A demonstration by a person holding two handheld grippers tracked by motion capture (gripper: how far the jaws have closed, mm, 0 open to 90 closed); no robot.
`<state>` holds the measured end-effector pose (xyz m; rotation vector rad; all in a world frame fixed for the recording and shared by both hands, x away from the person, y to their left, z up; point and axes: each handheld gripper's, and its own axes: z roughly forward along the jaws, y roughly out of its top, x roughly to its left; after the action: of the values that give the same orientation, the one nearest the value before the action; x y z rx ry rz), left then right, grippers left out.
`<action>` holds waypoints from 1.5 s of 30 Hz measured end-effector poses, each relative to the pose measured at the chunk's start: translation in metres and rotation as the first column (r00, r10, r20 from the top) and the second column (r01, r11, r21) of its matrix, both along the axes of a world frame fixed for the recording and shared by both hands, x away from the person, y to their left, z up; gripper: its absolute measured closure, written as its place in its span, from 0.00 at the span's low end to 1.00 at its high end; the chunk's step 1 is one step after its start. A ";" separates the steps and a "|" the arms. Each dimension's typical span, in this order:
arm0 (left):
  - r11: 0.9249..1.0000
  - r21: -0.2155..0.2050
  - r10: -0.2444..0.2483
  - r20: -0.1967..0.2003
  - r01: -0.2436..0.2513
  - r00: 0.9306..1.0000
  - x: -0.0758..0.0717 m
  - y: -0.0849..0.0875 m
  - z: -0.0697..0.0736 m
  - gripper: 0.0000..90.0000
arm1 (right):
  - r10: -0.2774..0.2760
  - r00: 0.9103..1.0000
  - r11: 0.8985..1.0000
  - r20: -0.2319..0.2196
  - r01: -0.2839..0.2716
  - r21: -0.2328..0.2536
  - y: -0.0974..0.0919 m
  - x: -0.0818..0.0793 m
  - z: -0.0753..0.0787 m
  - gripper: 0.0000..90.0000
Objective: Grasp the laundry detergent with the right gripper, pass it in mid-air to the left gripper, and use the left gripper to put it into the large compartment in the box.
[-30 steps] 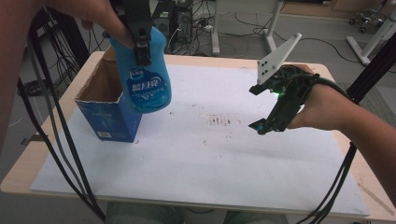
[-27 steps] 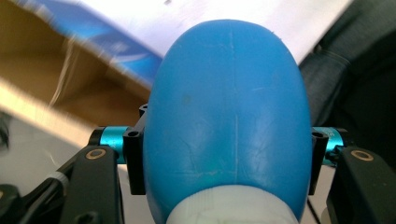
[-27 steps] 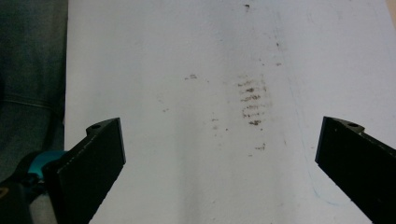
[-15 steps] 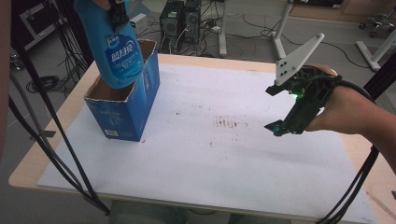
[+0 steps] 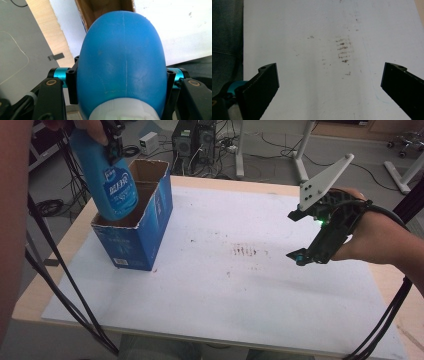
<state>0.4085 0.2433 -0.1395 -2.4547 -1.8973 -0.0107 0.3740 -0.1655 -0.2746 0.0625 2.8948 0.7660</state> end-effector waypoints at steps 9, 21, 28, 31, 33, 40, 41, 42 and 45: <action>0.992 -0.007 -0.129 -0.047 0.129 0.991 0.016 0.001 -0.044 0.43 | -0.005 1.000 1.000 -0.005 0.005 0.000 -0.002 0.002 -0.002 0.01; 0.916 0.003 -0.401 -0.066 0.402 0.914 0.027 -0.005 -0.106 0.43 | -0.021 1.000 1.000 -0.016 0.020 -0.017 -0.003 0.004 -0.007 0.01; 0.862 0.003 -0.507 -0.048 0.507 0.861 0.030 -0.005 -0.135 0.42 | -0.024 1.000 1.000 -0.019 0.024 -0.014 -0.004 0.006 -0.011 0.01; 0.848 -0.001 -0.530 -0.051 0.530 0.847 0.029 -0.006 -0.142 0.42 | -0.025 0.999 1.000 -0.022 0.025 -0.014 -0.004 0.006 -0.013 0.01; 0.842 -0.004 -0.539 -0.050 0.540 0.841 0.029 -0.007 -0.147 0.42 | -0.030 0.999 0.999 -0.022 0.030 -0.015 -0.005 0.006 -0.013 0.01; 0.834 -0.008 -0.551 -0.045 0.551 0.833 0.029 -0.006 -0.154 0.42 | -0.031 0.999 0.999 -0.025 0.030 -0.012 -0.007 0.006 -0.015 0.01; 0.835 -0.011 -0.550 -0.044 0.550 0.834 0.029 -0.006 -0.154 0.42 | -0.029 0.999 1.000 -0.025 0.029 -0.010 -0.007 0.006 -0.015 0.01; 0.838 -0.015 -0.546 -0.046 0.546 0.836 0.030 -0.006 -0.154 0.42 | -0.036 0.999 0.999 -0.027 0.036 -0.013 -0.008 0.005 -0.015 0.01; 0.841 -0.028 -0.541 -0.048 0.541 0.839 0.031 -0.004 -0.154 0.42 | -0.037 0.999 0.999 -0.027 0.036 -0.007 -0.009 0.006 -0.016 0.01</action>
<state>0.4391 0.2392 -0.2932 -2.8728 -1.1190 0.0504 0.3798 -0.1746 -0.2906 0.1253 2.9126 0.7547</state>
